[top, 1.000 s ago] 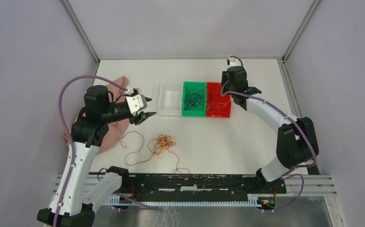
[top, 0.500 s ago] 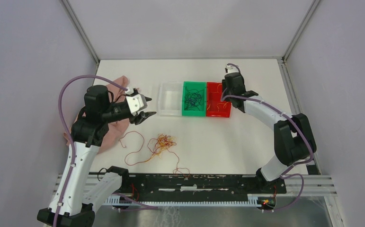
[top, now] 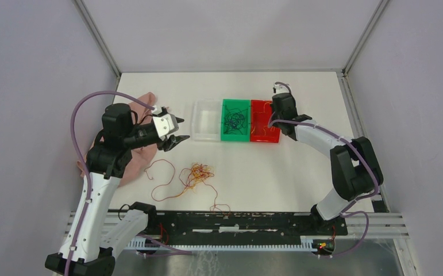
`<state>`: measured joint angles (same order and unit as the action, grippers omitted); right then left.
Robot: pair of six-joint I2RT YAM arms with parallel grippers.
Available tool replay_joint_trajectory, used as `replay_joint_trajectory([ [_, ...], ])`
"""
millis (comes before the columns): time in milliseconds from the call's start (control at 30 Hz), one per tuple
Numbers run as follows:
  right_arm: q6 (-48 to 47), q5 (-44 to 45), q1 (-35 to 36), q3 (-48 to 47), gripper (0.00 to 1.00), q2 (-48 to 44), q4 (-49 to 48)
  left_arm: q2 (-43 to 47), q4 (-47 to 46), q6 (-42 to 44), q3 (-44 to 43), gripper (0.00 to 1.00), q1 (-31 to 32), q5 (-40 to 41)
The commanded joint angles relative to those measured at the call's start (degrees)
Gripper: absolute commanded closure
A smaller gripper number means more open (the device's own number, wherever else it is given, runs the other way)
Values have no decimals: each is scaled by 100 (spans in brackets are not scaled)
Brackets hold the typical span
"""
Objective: Untangle the cables
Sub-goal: Place the cable in the bin.
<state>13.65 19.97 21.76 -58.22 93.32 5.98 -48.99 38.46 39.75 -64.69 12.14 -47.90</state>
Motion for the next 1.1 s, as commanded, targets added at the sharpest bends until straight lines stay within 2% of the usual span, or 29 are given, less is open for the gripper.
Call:
replay_joint_trajectory([
  [0, 57, 25, 39, -45, 80, 7, -422, 78, -270, -184, -158, 40, 26, 43],
  [133, 52, 41, 65, -23, 88, -14, -438, 61, -272, -191, -158, 40, 25, 27],
  [433, 65, 4, 155, -111, 99, 64, -488, 88, -327, -185, -73, 40, 30, 30],
  [667, 4, 14, 395, -593, 99, 818, -444, 109, -337, -186, -44, 40, 25, 88],
  [867, -269, 257, 610, -1372, 99, 1557, -16, 95, -274, -197, -22, 40, 25, 92],
  [967, -274, 303, 637, -1645, 96, 1745, 331, 62, -106, -70, -28, 39, 30, 122],
  [1067, -261, 313, 650, -1675, 75, 1660, 443, -21, 96, 71, -31, 33, 34, 149],
])
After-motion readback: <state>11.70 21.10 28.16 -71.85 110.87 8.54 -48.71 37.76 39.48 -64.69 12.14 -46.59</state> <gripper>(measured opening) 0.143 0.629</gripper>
